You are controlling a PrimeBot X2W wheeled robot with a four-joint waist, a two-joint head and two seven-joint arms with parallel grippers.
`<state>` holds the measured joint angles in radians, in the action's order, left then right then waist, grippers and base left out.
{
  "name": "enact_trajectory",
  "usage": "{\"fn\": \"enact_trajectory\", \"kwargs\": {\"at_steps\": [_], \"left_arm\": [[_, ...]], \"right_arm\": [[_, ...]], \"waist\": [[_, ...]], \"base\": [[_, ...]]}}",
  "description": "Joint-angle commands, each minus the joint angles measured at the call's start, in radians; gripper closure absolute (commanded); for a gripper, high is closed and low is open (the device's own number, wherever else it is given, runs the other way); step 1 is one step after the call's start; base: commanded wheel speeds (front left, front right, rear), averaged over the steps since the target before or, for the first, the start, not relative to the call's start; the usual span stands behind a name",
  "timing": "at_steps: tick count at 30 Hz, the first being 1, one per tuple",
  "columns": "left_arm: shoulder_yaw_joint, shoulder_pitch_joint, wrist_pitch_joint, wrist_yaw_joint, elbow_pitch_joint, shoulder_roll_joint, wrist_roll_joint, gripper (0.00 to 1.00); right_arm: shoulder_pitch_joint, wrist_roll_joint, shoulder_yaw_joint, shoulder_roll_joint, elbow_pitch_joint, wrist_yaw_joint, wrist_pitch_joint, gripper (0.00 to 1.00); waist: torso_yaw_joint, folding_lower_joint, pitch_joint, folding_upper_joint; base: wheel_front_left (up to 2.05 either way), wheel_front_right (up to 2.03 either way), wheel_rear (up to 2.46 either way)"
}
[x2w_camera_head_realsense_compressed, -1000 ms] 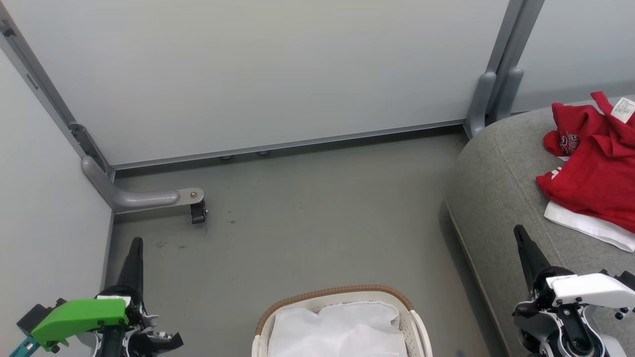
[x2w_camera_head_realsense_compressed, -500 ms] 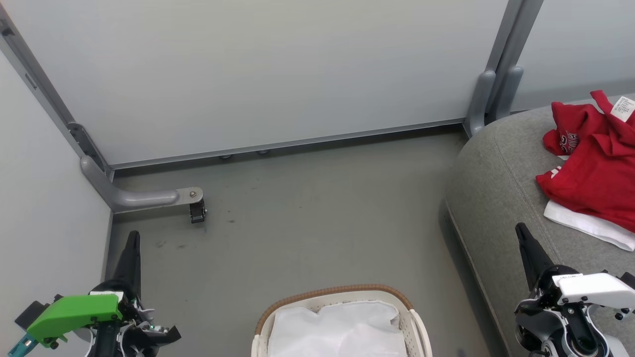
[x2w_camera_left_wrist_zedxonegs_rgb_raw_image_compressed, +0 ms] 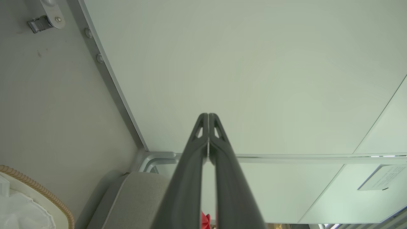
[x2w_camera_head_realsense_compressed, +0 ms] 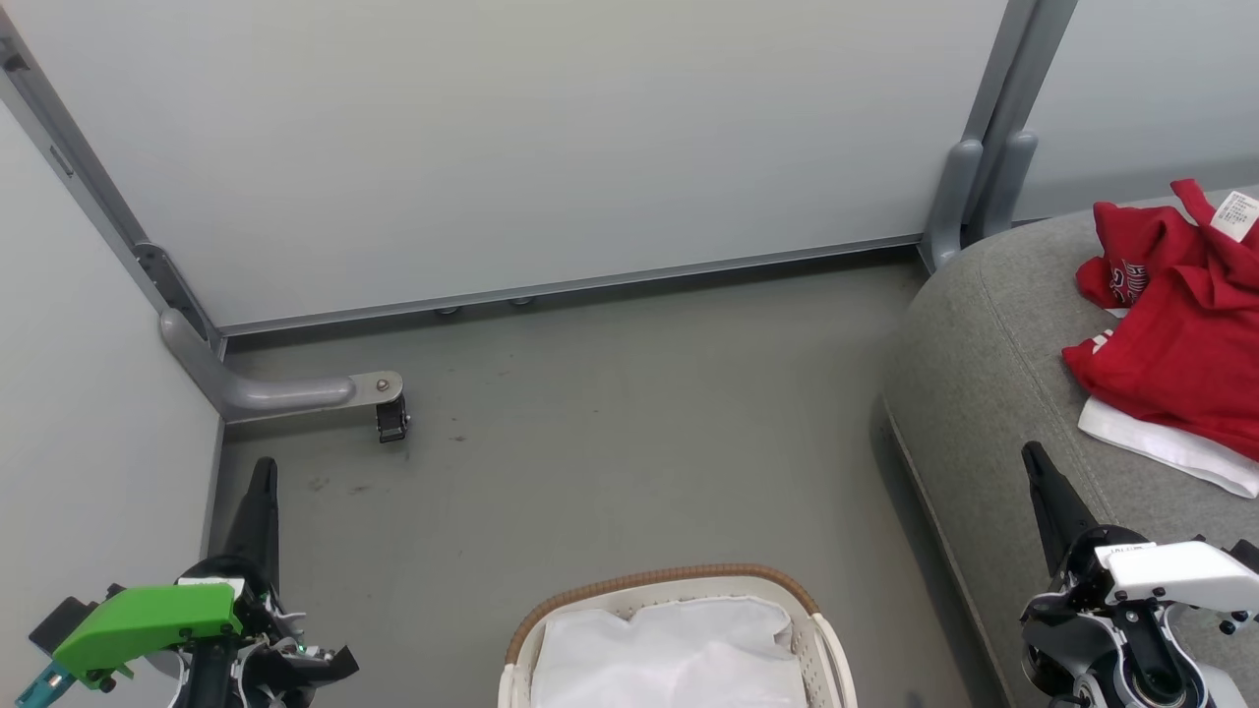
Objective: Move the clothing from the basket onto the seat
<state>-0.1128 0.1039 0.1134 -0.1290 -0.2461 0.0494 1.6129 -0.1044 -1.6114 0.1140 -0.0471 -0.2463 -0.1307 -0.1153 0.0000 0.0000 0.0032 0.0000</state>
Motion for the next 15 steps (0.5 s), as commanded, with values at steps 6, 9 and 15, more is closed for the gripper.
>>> {"fn": "enact_trajectory", "kwargs": {"at_steps": [6,9,15], "left_arm": [[-0.003,0.011,0.004,-0.005,0.002,0.004,0.001,1.00],[-0.003,0.011,0.004,-0.005,0.002,0.004,0.001,1.00],[-0.004,0.011,0.004,-0.005,0.002,0.004,0.001,1.00]], "right_arm": [[-0.007,-0.003,0.002,-0.006,0.004,0.000,-0.001,1.00],[-0.007,-0.003,0.002,-0.006,0.004,0.000,-0.001,1.00],[-0.007,-0.003,0.002,-0.006,0.004,0.000,-0.001,1.00]], "waist": [[0.000,0.0000,0.000,0.0000],[0.000,0.0000,0.000,0.0000],[0.000,0.0000,0.000,0.0000]], "base": [[0.00,0.00,0.00],[0.00,0.00,0.00],[0.00,0.00,0.00]]}}
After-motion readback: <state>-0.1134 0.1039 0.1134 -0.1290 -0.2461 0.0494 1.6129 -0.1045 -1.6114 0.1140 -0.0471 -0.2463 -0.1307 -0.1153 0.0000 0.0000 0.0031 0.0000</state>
